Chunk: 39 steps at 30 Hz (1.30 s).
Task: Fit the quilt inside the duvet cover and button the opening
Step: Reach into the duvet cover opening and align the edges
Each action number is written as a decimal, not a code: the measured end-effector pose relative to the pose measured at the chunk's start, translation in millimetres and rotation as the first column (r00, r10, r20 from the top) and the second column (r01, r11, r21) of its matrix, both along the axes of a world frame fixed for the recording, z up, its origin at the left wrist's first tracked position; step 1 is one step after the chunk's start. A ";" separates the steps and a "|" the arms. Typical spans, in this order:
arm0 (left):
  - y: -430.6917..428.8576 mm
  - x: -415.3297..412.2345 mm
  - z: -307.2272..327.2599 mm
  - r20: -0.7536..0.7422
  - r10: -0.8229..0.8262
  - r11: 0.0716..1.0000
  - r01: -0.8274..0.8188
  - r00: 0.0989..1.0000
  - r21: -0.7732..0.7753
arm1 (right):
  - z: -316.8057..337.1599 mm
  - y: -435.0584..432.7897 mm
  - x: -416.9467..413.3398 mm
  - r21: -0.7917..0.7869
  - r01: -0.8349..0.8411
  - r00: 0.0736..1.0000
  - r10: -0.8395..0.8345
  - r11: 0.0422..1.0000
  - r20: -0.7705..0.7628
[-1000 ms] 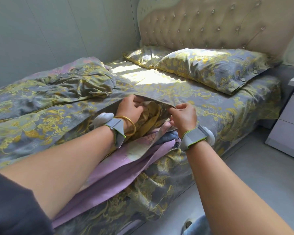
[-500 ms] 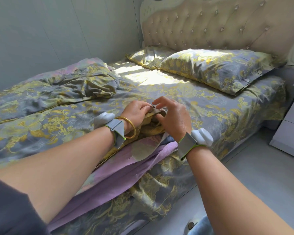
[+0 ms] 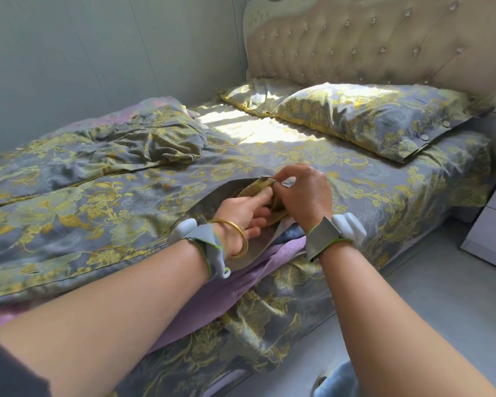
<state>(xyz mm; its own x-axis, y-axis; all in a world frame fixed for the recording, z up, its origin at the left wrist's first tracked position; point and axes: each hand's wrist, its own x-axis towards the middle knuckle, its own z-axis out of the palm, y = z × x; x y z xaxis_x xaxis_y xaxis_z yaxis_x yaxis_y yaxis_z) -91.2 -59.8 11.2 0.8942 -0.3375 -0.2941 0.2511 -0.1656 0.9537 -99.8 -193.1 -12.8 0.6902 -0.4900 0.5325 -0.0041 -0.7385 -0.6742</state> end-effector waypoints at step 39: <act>-31.1 14.4 9.2 -0.091 0.173 0.933 -0.193 0.981 -0.303 | 14.2 -31.6 -4.2 0.376 -0.320 0.945 0.321 0.870 0.061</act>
<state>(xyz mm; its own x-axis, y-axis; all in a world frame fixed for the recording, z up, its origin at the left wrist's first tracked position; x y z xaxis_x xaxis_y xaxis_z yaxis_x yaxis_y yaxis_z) -76.7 -90.9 20.4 0.9324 -0.2525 -0.2584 0.3094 0.1890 0.9320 -103.9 -224.7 1.3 0.8450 -0.4040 0.3504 0.1865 -0.3914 -0.9011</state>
